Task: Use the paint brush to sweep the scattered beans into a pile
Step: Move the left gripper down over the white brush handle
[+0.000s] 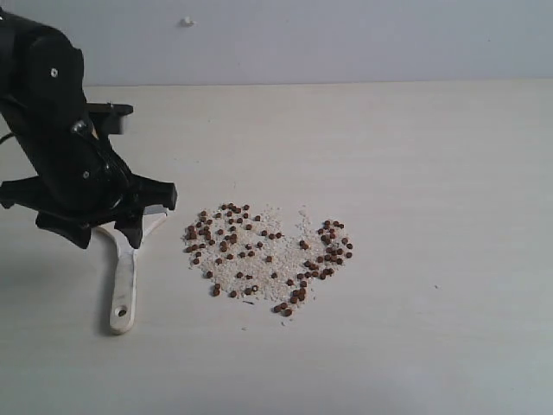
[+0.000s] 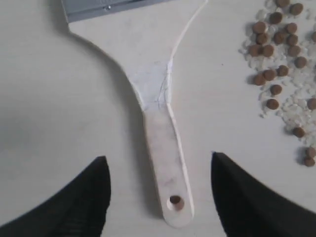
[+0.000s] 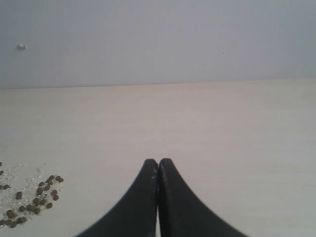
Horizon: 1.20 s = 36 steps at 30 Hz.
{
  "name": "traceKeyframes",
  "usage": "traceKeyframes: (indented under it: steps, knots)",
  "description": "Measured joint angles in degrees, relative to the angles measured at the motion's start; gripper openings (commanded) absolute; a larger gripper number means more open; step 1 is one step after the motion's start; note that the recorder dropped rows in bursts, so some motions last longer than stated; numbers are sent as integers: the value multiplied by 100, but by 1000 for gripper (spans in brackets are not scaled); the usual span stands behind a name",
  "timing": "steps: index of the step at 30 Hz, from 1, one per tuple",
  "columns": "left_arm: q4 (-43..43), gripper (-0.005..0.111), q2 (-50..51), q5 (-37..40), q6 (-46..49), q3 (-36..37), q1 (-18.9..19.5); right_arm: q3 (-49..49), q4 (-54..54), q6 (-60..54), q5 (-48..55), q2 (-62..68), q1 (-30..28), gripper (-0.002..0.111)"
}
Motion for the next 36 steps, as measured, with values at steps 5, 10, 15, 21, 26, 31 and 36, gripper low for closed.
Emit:
traceKeyframes:
  steps: [5,10,15,21,26,31,36]
  knots:
    - [-22,59,67,-708,-119,443,0,0,0,0,0,0,0,0]
    - [-32,59,72,-1043,-285,740,0,0,0,0,0,0,0,0]
    - [-44,60,192,-1162,-428,765,0,0,0,0,0,0,0,0]
    - [-56,60,428,-1310,-559,765,0,0,0,0,0,0,0,0]
    - [-56,60,632,-1413,-587,765,0,0,0,0,0,0,0,0]
    - [-56,60,646,-1476,-627,765,0,0,0,0,0,0,0,0]
    - [-56,60,646,-1486,-708,765,0,0,0,0,0,0,0,0]
